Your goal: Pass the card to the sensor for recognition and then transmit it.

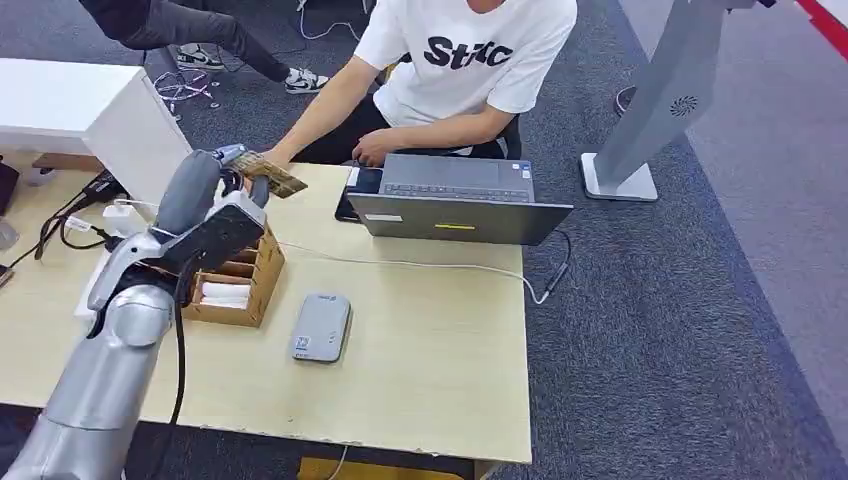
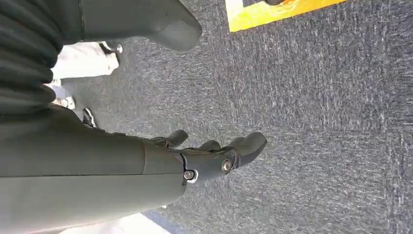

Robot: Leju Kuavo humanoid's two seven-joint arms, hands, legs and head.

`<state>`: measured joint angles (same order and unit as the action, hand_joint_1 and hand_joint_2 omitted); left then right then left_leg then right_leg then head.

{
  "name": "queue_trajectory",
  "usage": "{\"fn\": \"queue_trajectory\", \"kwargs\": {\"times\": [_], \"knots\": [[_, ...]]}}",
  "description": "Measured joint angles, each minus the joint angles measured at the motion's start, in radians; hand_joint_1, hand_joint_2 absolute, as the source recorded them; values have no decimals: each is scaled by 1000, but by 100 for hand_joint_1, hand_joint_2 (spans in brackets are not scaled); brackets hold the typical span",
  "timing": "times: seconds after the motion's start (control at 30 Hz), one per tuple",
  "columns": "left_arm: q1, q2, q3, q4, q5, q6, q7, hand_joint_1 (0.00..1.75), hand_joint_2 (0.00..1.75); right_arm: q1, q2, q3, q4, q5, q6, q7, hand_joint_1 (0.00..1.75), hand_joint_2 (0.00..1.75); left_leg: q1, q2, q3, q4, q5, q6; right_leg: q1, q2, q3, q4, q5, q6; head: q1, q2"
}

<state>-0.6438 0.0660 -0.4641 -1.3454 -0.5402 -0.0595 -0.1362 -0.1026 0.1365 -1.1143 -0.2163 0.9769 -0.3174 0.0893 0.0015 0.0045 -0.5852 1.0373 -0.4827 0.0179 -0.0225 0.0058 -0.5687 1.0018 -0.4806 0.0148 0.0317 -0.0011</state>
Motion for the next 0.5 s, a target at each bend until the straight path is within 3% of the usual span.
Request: {"fn": "queue_trajectory", "kwargs": {"times": [0.3,0.5], "knots": [[75,56,-123,-8,-27,-14,30,175,175,0,8,-2,0,8,-2,7,0,175,0,0,0,0,1,-1,0,0,0,0,0,0,0,0],[88,65,-150,19,-35,-13,38,175,175,0,9,-2,0,15,-3,10,0,175,0,0,0,0,1,-1,0,0,0,0,0,0,0,0]]}}
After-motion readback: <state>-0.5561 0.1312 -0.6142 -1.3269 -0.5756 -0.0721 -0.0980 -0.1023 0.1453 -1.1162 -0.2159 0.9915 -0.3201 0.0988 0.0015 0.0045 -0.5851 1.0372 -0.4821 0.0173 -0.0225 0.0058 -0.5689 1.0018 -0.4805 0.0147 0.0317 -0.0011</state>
